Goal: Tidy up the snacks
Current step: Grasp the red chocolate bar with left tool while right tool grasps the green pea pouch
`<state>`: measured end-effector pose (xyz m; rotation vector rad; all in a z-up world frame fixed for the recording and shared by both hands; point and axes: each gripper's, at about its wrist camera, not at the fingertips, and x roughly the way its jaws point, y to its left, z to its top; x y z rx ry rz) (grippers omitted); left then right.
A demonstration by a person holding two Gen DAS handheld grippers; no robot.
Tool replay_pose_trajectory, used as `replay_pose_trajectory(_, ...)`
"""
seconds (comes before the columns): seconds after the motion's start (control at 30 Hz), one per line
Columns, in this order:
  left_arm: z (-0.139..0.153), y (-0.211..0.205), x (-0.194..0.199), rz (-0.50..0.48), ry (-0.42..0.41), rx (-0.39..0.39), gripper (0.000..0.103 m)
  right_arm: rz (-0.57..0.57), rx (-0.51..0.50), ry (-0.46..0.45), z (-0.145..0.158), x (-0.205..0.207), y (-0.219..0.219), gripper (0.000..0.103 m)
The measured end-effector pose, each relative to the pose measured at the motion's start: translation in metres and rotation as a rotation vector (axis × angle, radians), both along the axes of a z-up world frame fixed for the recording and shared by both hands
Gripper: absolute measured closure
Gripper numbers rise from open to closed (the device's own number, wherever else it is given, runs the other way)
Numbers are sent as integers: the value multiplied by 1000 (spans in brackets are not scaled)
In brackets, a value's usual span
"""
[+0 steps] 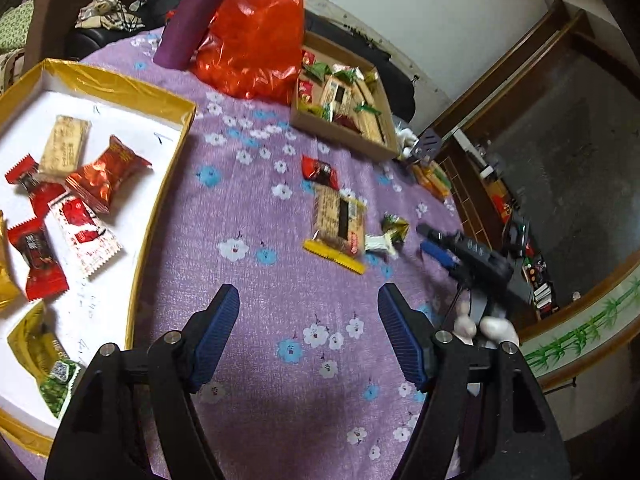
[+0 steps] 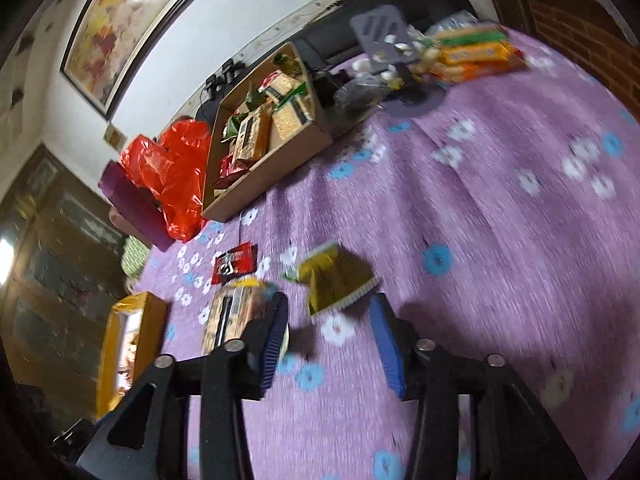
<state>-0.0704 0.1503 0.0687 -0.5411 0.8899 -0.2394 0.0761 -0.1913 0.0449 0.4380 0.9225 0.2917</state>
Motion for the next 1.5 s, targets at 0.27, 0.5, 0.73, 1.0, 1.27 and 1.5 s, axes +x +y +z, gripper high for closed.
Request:
replay_pose_trajectory(0.27,-13,3,7,1,35,17,31,114,-305,-45,-8,35,63,41)
replay_pose_trajectory(0.5,-20,2,15,-11,47,14,32,87,-311,-36,-17,35,59,73)
replay_pose_trajectory(0.73,-15,-18,25,-68,42,70,32,29,-84,-21,-15,8,25,74)
replay_pose_trajectory(1.0,-2,-51,84,-146,-8,170,32,53,50,-61,-6,-23,18,74)
replay_pose_trajectory(1.27,-17,-75,198,-261,-29,282,32,74,99,-52,-11,-21,14,74)
replay_pose_trajectory(1.5,-50,-103,229,-416,31,466,37,72,131,-52,-12,-20,8,74)
